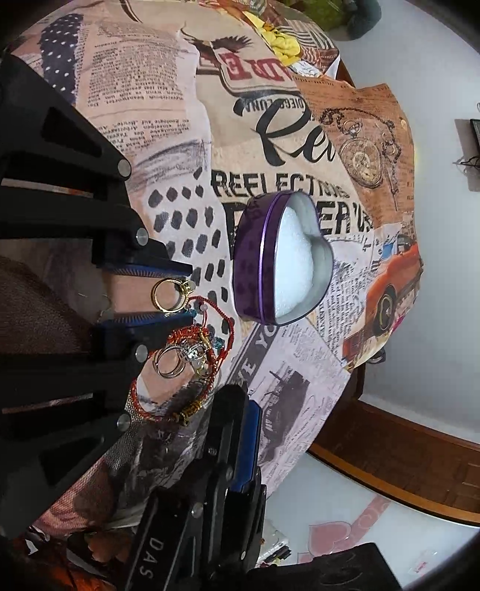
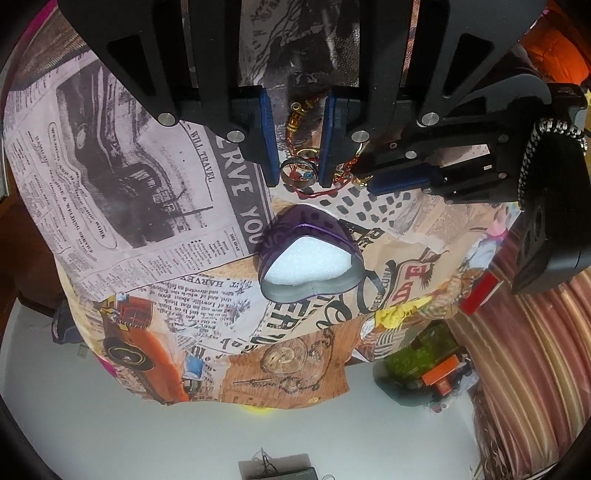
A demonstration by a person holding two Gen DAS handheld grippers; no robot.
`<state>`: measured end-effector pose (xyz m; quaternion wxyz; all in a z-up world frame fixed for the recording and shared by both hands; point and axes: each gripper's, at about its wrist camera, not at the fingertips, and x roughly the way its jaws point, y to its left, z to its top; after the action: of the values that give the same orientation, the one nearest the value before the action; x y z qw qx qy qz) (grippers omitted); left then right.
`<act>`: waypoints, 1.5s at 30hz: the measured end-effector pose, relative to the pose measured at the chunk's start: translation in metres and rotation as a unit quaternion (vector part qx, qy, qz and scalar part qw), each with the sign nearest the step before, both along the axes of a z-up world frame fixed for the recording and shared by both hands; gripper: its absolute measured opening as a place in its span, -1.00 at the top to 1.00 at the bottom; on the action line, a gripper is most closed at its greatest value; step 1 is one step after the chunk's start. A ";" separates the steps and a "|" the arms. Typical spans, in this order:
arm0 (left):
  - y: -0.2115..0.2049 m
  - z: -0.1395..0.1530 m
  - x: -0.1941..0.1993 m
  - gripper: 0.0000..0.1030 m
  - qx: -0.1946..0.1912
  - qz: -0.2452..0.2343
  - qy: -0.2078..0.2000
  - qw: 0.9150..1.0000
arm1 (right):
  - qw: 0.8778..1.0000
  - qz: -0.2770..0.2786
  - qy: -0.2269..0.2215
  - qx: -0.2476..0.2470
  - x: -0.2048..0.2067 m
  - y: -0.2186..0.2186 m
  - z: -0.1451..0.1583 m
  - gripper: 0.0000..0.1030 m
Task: Organize jewelry
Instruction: 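Carry both rings into the purple heart tin and open both tools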
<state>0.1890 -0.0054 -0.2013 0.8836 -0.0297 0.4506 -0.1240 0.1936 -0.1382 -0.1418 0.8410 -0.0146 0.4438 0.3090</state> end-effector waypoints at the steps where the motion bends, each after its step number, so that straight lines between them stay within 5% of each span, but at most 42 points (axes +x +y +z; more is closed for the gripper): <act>1: 0.001 0.003 -0.002 0.65 0.000 0.002 -0.004 1.000 | 1.000 -0.002 -0.002 0.000 0.000 0.000 0.002 0.62; 24: 0.026 0.069 0.012 0.65 -0.018 0.035 -0.110 0.993 | 0.995 -0.016 -0.098 0.013 0.020 0.014 0.054 0.62; 34: 0.035 0.059 0.040 0.65 -0.015 0.041 -0.104 0.994 | 0.994 0.006 -0.108 -0.004 0.043 0.031 0.045 0.62; 45: 0.037 0.027 0.072 0.65 -0.017 0.018 -0.056 0.998 | 0.996 0.057 -0.050 -0.040 0.075 0.049 0.004 0.62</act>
<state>0.2606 0.0320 -0.1744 0.9089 -0.0453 0.3978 -0.1171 0.2687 -0.0896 -0.1380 0.8420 -0.0887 0.4113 0.3376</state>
